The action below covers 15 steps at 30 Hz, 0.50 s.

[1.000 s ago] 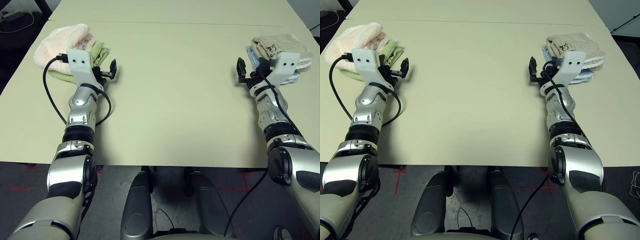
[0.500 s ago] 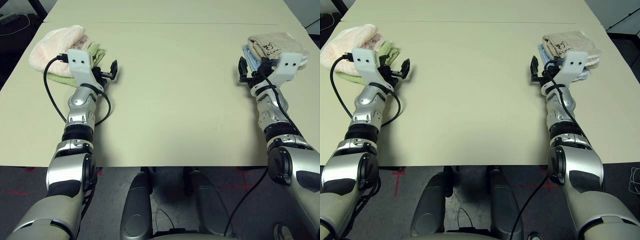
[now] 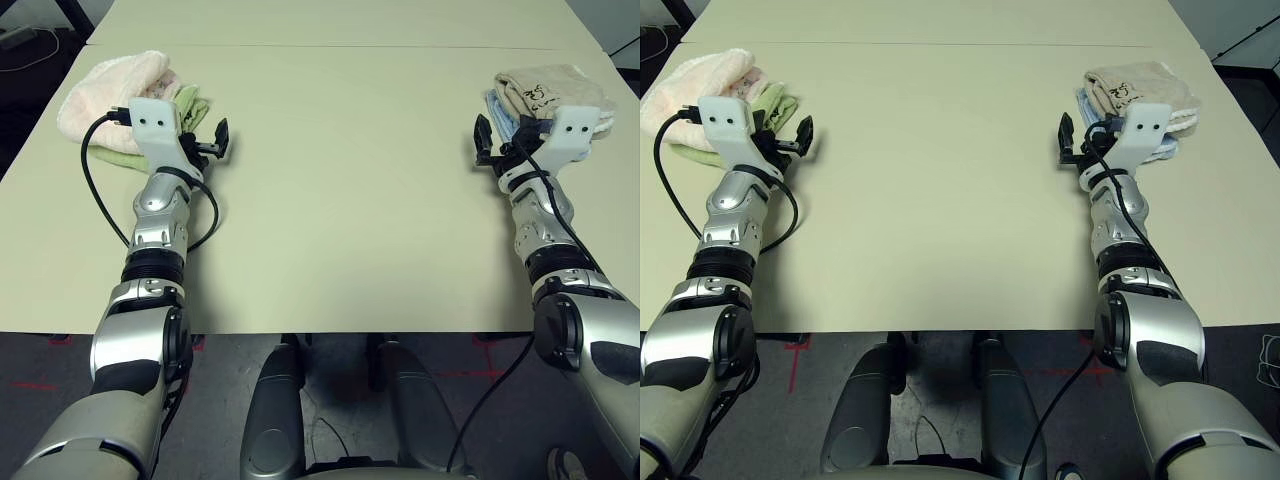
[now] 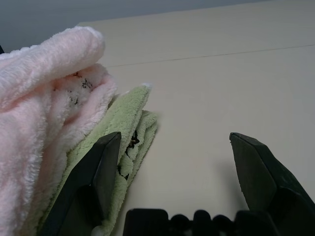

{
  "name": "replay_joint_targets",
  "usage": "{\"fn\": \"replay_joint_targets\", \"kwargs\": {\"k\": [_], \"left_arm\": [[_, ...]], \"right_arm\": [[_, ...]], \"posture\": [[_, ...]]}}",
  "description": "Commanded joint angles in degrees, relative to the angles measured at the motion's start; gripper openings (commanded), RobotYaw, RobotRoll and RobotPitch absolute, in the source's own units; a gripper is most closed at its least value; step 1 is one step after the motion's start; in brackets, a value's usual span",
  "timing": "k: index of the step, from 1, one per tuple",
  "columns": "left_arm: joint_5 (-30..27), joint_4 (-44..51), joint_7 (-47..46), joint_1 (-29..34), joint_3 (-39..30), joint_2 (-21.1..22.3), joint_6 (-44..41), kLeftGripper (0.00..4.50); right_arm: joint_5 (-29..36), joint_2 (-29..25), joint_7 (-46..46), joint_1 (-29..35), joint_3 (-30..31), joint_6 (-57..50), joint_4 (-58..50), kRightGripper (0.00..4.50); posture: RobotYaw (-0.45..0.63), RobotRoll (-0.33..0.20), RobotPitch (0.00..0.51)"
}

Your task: Fold the towel and set it aside.

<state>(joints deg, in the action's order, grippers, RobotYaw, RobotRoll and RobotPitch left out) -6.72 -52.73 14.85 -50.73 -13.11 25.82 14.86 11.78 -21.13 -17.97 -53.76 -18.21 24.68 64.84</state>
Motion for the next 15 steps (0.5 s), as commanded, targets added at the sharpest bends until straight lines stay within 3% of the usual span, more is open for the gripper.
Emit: {"fn": "replay_joint_targets", "kwargs": {"k": [1, 15], "left_arm": [[0.3, -1.0, -0.3, 1.4, 0.0, 0.3, 0.0, 4.47], [-0.8, -0.6, 1.4, 1.5, -0.4, -0.1, -0.5, 4.47]], "right_arm": [[0.0, 0.1, 0.2, 0.0, 0.0, 0.0, 0.1, 4.5], [0.0, 0.4, 0.2, 0.0, -0.1, 0.2, 0.1, 4.5]], "posture": [[-0.01, 0.0, 0.235], [-0.02, 0.0, 0.216]]}}
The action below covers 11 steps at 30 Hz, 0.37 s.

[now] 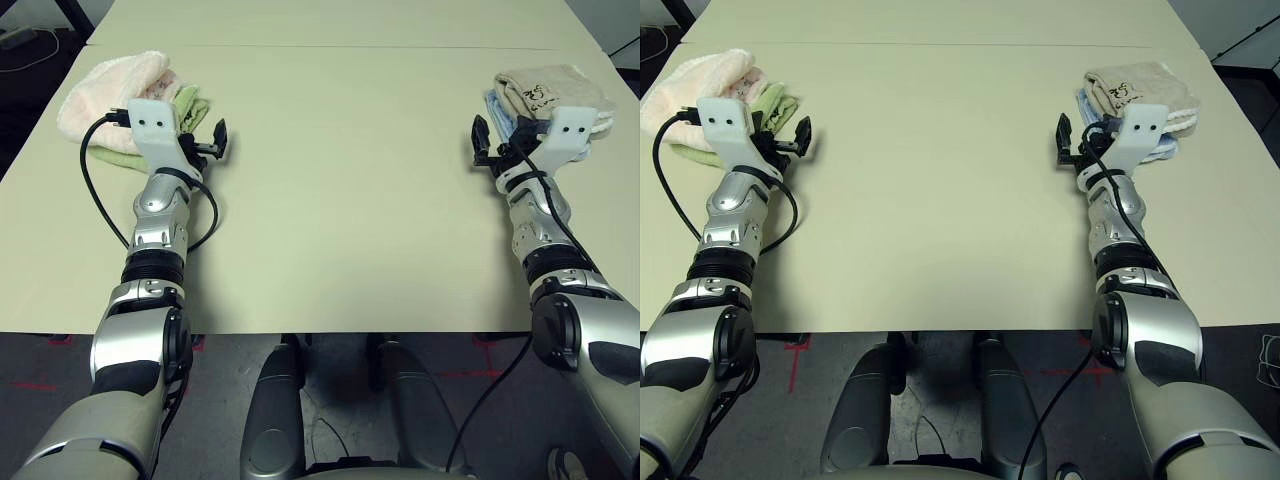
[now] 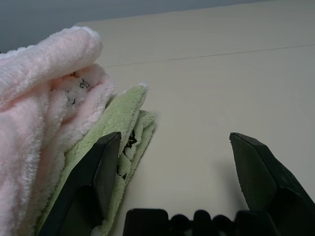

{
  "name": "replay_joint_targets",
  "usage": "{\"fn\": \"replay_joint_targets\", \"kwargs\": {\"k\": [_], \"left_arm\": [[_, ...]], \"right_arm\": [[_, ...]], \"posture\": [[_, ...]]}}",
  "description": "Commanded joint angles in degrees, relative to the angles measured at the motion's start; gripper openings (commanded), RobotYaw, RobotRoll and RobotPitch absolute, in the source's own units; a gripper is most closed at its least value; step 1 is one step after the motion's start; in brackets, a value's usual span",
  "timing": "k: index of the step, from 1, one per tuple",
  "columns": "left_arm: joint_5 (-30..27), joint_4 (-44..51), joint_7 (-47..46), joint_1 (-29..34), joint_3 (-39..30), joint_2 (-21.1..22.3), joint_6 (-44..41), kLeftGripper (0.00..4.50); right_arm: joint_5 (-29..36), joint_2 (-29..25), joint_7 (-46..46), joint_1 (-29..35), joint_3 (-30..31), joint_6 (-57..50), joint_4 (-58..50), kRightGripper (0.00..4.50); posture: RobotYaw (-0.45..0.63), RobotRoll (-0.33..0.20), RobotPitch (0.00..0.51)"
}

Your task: Fold the towel and set it aside.

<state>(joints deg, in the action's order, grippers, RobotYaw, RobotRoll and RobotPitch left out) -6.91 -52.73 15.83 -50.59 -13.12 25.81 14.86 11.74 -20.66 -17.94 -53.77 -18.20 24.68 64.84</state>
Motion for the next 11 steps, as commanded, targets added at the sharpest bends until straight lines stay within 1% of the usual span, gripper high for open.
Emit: {"fn": "replay_joint_targets", "kwargs": {"k": [1, 11], "left_arm": [[-0.6, -0.7, 0.3, 1.3, -0.5, -0.2, -0.6, 4.47], [-0.2, -1.6, -2.7, 0.8, -0.9, -0.3, -0.9, 4.47]], "right_arm": [[0.0, -0.1, 0.2, 0.0, -0.1, 0.2, 0.0, 4.5], [-0.9, -0.3, 2.7, 0.0, 0.2, 0.2, -0.1, 4.5]], "posture": [[-0.02, 0.0, 0.215], [-0.03, 0.0, 0.211]]}}
